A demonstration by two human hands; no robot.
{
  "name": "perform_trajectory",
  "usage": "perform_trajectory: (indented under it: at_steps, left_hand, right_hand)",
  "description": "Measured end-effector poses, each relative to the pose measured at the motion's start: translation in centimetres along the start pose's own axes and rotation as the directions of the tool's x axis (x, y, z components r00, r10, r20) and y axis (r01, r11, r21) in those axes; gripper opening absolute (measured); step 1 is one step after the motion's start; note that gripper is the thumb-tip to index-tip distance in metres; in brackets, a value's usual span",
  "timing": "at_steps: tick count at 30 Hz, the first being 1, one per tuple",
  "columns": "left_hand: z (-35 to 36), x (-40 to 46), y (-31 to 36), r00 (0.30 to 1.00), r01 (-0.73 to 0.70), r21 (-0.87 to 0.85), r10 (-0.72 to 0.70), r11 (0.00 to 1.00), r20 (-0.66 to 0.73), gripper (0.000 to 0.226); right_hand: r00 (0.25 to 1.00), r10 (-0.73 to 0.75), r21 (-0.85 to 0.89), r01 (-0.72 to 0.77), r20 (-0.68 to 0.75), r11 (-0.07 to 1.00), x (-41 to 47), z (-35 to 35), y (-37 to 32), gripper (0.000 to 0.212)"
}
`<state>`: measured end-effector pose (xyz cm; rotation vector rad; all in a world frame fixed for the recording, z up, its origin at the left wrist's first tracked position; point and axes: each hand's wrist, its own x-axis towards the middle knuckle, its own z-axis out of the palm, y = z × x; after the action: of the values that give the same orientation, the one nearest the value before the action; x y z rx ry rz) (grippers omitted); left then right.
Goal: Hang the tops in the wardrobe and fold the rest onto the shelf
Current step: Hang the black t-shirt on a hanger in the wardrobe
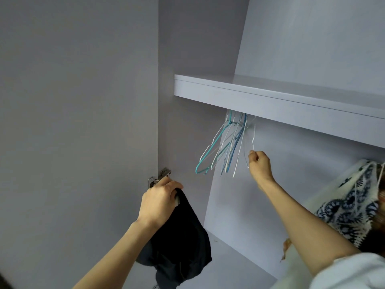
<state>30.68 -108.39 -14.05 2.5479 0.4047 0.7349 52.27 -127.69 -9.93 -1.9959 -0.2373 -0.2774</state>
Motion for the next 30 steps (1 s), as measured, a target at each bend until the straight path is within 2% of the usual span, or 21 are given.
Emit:
perform_trajectory:
  at_steps: [7, 10, 14, 19, 22, 27, 30]
  left_hand:
    - [0.2, -0.5, 0.6, 1.000, -0.005, -0.032, 0.005, 0.999, 0.004, 0.028]
    - [0.8, -1.2, 1.1, 1.000, -0.006, -0.060, 0.006, 0.998, 0.006, 0.028]
    - [1.8, -2.6, 1.2, 0.999, 0.024, -0.122, -0.020, 0.992, 0.036, 0.027]
    - [3.5, -5.6, 0.3, 0.985, 0.113, -0.232, -0.079, 0.966, 0.150, 0.031]
    - [4.5, -7.4, -0.5, 0.967, 0.139, -0.227, -0.082, 0.964, 0.243, 0.032]
    - [5.5, -10.2, -1.1, 0.935, 0.134, -0.229, -0.047, 0.964, 0.351, 0.030]
    - [6.3, -11.8, -1.4, 0.918, 0.159, -0.223, -0.061, 0.962, 0.391, 0.029]
  right_hand:
    - [0.995, -0.025, -0.245, 0.000, -0.098, 0.970, -2.8, -1.2, 0.1, 0.029]
    - [0.993, -0.029, -0.267, -0.002, -0.114, 0.964, -5.5, -1.6, 1.6, 0.030]
    - [0.998, -0.009, -0.257, -0.008, -0.065, 0.966, -9.6, -2.1, 4.3, 0.019]
    - [0.987, 0.158, -0.173, -0.152, 0.025, 0.973, -15.3, -3.0, 8.9, 0.019]
    - [0.962, 0.267, -0.086, -0.262, 0.055, 0.961, -19.1, -3.1, 11.8, 0.020]
    - [0.912, 0.385, -0.049, -0.382, 0.138, 0.923, -25.2, -3.9, 14.8, 0.035]
    - [0.876, 0.461, -0.027, -0.462, 0.141, 0.887, -28.5, -4.2, 15.7, 0.033]
